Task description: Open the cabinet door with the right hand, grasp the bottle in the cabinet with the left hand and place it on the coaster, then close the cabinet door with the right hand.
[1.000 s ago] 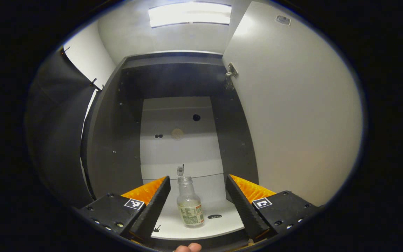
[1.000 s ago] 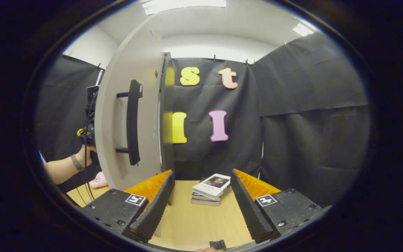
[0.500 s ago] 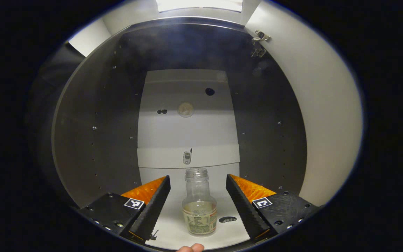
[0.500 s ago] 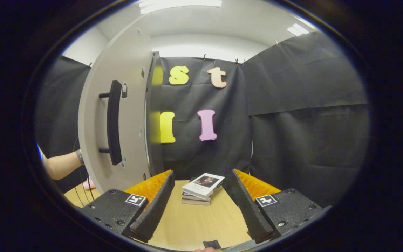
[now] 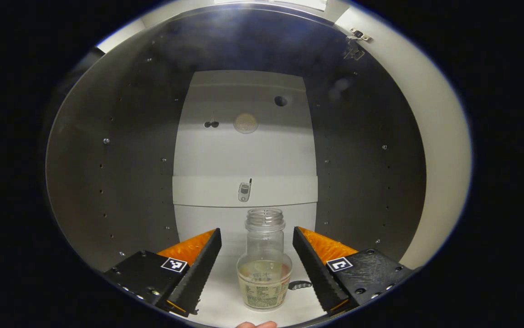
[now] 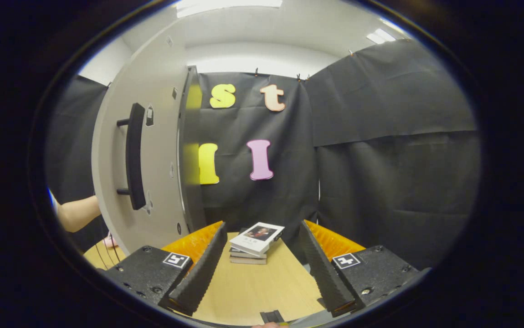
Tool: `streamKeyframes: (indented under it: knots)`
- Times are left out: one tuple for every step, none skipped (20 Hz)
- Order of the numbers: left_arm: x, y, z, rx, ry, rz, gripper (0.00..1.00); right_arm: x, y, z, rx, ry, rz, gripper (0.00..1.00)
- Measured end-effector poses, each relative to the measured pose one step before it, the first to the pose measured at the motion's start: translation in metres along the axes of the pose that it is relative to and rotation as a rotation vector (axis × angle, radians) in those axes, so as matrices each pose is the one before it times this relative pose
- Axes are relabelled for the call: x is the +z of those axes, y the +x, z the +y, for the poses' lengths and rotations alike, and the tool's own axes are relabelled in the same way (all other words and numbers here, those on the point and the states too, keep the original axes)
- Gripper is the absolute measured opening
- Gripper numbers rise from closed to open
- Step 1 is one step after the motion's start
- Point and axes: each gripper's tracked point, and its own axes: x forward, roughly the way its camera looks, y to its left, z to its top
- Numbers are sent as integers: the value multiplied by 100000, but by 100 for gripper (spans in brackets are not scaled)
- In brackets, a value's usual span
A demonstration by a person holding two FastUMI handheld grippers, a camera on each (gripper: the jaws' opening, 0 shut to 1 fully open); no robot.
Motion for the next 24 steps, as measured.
streamKeyframes:
  knots:
    - [79,213,-116,-562,-38,-56,93,-36,84,177,239,61,153,99]
    - [-28,40,-220,-811,-483,555,92,-37,13,69,254,-53,112,99]
    - [-68,141,-104,-619,-263,268,88,-37,92,137,461,-142,-45,99]
    - [-139,66,8,-319,-63,-2,88,65,31,77,254,-97,34,99]
    - [-37,139,-64,-10,-82,-27,73,-68,153,58,279,-34,127,99]
    - [24,58,-24,-276,-340,-166,65,-31,32,55,188,121,41,99]
    - [146,-398,-142,-195,-87,149,55,-57,73,25,243,196,74,100]
    - [-140,331,-115,-271,-140,367,46,-29,-12,-19,175,223,53,100]
    - [95,-359,182,479,47,-111,46,78,90,4,236,285,-4,99]
    - [198,-349,23,-744,-333,-329,42,-41,96,115,302,247,-68,99]
    - [11,-396,-213,-1793,-863,394,42,26,125,32,58,306,-185,99]
    - [90,-552,26,-847,126,580,42,185,12,205,555,356,-491,99]
    - [290,-689,297,233,754,-675,42,35,213,358,930,341,-452,99]
    - [417,-758,392,448,620,-935,42,112,41,301,978,198,-587,99]
    - [484,-836,329,517,669,-1102,42,97,90,338,1131,135,-458,99]
    - [571,-973,622,1351,390,-1844,42,-9,36,305,1061,-94,-132,99]
    - [454,-966,586,1334,152,-1464,42,22,40,446,1331,-351,-145,99]
    - [458,-1215,489,557,141,-480,42,-37,71,310,1041,-346,-429,99]
    - [268,-1227,538,574,194,-236,42,149,-107,390,1170,-188,-725,99]
    - [388,-1283,592,712,468,-190,42,259,-148,450,1448,181,-1103,99]
    - [170,-1402,670,1347,739,-184,42,74,-97,469,1549,130,-1002,99]
    - [114,-1428,706,1280,784,-135,42,175,-212,295,1054,-79,-968,99]
    - [-60,-1440,733,917,586,-43,42,167,-169,257,785,-414,-1030,99]
    - [-360,-1597,760,1461,322,158,42,100,-225,179,404,-492,-579,99]
